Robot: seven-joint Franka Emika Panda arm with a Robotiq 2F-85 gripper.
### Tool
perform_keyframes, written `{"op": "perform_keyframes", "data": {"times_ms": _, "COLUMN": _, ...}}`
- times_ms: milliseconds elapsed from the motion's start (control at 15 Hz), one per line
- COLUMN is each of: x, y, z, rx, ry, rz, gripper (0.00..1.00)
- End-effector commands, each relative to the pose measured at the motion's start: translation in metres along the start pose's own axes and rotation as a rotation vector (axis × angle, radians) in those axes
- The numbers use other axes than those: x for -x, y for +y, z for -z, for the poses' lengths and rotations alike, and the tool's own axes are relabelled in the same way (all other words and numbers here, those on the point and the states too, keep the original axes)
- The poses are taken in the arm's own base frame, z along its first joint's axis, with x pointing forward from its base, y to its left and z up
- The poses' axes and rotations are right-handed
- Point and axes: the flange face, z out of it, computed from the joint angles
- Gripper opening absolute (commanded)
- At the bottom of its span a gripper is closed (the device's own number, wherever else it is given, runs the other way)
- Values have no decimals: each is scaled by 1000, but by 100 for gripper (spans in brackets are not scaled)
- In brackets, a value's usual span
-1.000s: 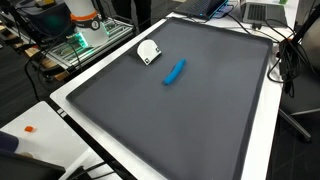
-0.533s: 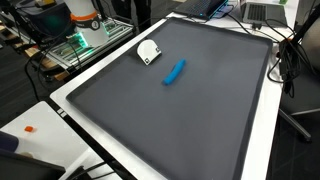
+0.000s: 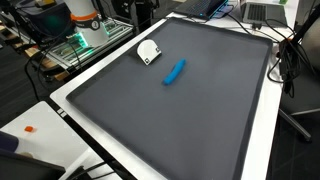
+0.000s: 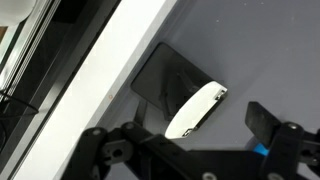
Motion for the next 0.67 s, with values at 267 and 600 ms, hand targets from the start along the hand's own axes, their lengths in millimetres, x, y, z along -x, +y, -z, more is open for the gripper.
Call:
{"op": "perform_keyframes", "data": {"times_ms": 267, "x": -6, "y": -6, "z": -13, "rx": -23, "ry": -43, "rz": -80, "gripper": 100}}
{"op": "perform_keyframes", "data": {"times_ms": 600, "x": -21, "y": -3, "z": -33, "rx": 0, "ry": -54, "rz": -281, "gripper": 100}}
